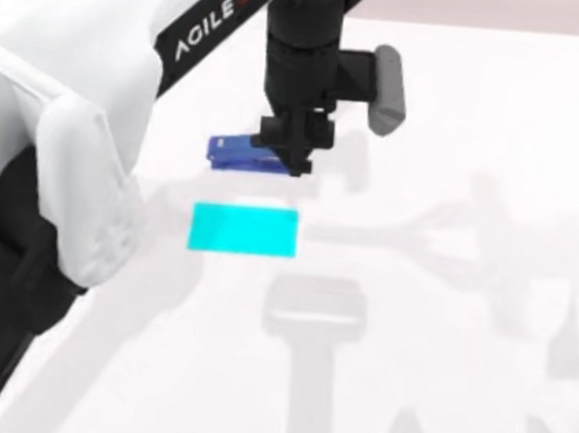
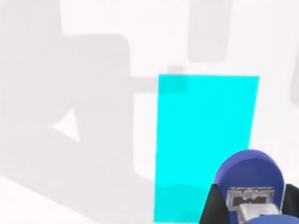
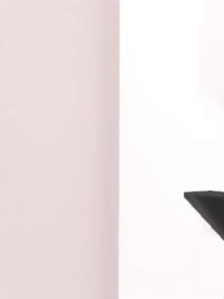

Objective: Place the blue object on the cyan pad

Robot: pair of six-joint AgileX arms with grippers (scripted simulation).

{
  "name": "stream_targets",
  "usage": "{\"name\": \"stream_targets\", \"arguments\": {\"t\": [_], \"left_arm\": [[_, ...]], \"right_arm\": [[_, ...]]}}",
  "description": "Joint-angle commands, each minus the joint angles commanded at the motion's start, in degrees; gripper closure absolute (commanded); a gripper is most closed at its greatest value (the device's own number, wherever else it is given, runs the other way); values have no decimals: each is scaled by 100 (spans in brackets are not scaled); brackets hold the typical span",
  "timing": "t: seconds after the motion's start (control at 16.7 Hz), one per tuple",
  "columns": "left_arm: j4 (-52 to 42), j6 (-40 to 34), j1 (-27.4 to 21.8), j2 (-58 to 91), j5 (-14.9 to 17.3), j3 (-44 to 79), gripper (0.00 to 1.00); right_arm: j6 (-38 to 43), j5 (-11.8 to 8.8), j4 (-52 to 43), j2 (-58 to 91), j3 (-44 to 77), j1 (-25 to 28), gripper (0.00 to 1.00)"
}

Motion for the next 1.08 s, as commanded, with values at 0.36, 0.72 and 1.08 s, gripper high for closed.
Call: {"name": "stream_targets", "arguments": {"t": [0.36, 0.72, 1.08], "left_arm": [[608, 25, 26, -197, -13, -687, 100], [2167, 132, 161, -566, -16, -2835, 100], [2862, 201, 208, -720, -11, -3584, 100]], "right_arm": [[0, 0, 0, 0, 0, 0, 0], [0, 0, 0, 0, 0, 0, 0], [0, 0, 0, 0, 0, 0, 0]]}}
